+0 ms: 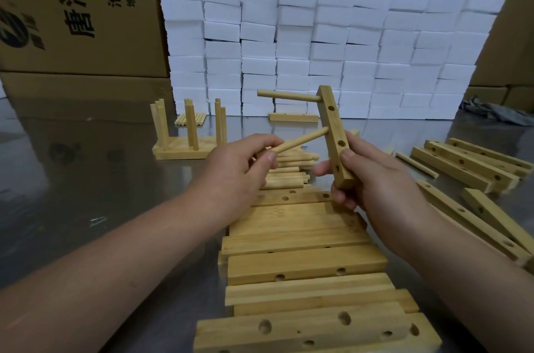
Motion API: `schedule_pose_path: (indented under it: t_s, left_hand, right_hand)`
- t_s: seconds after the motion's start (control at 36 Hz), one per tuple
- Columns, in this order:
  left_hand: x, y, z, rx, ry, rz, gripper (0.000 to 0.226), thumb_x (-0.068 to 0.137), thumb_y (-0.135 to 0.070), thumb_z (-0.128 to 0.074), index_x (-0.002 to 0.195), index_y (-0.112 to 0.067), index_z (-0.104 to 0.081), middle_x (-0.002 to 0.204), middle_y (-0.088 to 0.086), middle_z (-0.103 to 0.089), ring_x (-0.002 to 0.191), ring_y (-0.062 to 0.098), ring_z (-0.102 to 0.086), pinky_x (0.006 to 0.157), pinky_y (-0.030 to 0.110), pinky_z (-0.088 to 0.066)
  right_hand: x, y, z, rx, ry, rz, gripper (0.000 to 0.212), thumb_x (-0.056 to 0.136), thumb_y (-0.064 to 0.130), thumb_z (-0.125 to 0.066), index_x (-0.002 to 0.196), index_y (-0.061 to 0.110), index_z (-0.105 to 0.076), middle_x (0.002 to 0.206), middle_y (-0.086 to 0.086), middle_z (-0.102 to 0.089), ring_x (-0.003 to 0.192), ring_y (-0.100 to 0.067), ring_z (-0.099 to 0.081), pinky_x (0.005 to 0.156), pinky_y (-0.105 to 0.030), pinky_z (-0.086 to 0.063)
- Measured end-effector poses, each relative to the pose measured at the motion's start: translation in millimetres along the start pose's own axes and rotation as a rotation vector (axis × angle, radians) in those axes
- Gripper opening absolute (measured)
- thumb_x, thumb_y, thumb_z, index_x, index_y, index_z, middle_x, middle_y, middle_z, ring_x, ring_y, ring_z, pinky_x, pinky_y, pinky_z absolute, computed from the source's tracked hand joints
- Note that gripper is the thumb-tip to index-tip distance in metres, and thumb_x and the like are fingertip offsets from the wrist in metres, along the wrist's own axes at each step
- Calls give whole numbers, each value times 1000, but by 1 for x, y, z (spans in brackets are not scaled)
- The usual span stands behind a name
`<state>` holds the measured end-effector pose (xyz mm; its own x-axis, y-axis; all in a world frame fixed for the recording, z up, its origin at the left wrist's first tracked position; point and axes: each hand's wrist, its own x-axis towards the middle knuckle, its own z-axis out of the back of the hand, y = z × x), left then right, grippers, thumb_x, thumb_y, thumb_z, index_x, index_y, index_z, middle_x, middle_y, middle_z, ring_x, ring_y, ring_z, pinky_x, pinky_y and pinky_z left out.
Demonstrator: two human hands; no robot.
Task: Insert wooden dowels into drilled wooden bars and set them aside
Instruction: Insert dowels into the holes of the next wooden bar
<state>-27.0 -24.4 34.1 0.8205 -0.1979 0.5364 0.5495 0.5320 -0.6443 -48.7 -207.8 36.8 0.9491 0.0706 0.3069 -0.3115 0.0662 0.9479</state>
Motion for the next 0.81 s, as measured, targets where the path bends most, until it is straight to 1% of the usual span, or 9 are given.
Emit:
schedule_pose_path:
  t_s: [0.06,0.14,0.25,0.33,0.42,0.53,0.67,0.72,0.81]
  left_hand:
    - [-1,0,0,-11,3,4,30,92,-28,-47,88,-58,-50,85,-24,-59,72,0,-57,64,18,-49]
    - [-1,0,0,-35,-33,19,28,92,-27,-48,93,-54,-52,77,-16,-60,70,2,-56,67,25,-51]
    - [0,-1,0,-15,-68,-15,24,94,-24,-46,102,-42,-59,73,-16,-57,70,-8,-51,60,9,-41]
    - [1,0,2,31,-108,-32,27,95,-23,-45,115,-28,-61,82,-22,-54,78,-17,-48,63,-1,-35]
    - [3,1,3,50,-124,-52,27,95,-23,-43,116,-24,-61,85,-22,-53,81,-19,-45,64,-2,-33]
    - [2,0,3,40,-134,-54,25,96,-21,-43,114,-23,-61,80,-19,-51,75,-18,-45,61,-1,-33]
    - [3,1,2,16,-108,-41,19,96,-21,-42,101,-33,-56,82,-18,-53,74,-16,-46,60,1,-34]
    - [2,1,2,3,-105,-51,21,96,-20,-42,96,-36,-54,80,-19,-53,73,-17,-47,60,0,-34]
    - [2,1,4,-24,-98,-52,24,96,-19,-42,91,-40,-53,68,-21,-56,68,-16,-48,57,0,-34]
  right_hand:
    - [-1,2,0,2,7,8,35,100,17,-35,102,47,-54,77,0,-69,48,-9,-47,44,-18,-39]
    - [-1,4,1,-26,13,27,38,99,16,-35,100,47,-55,70,4,-65,47,-7,-44,43,-16,-37]
    - [-2,6,1,-86,23,46,41,99,16,-36,97,53,-55,65,8,-61,48,1,-45,46,-14,-38]
    - [-4,6,1,-128,60,53,47,98,19,-37,88,59,-59,67,8,-61,50,0,-45,51,-17,-38]
    - [-5,8,1,-118,81,74,52,98,18,-38,84,63,-61,67,7,-62,50,-1,-44,48,-14,-39]
    - [-6,8,2,-111,87,83,43,97,17,-39,99,57,-56,67,7,-62,49,-2,-43,47,-13,-38]
    - [-7,6,4,-136,98,61,41,97,18,-41,120,49,-51,66,7,-61,50,0,-43,46,-12,-37]
    - [-7,6,4,-132,108,50,41,97,18,-40,125,46,-50,66,7,-60,49,2,-43,46,-12,-36]
    - [-8,6,5,-131,115,48,41,97,18,-40,127,45,-48,65,8,-59,49,4,-45,47,-10,-37]
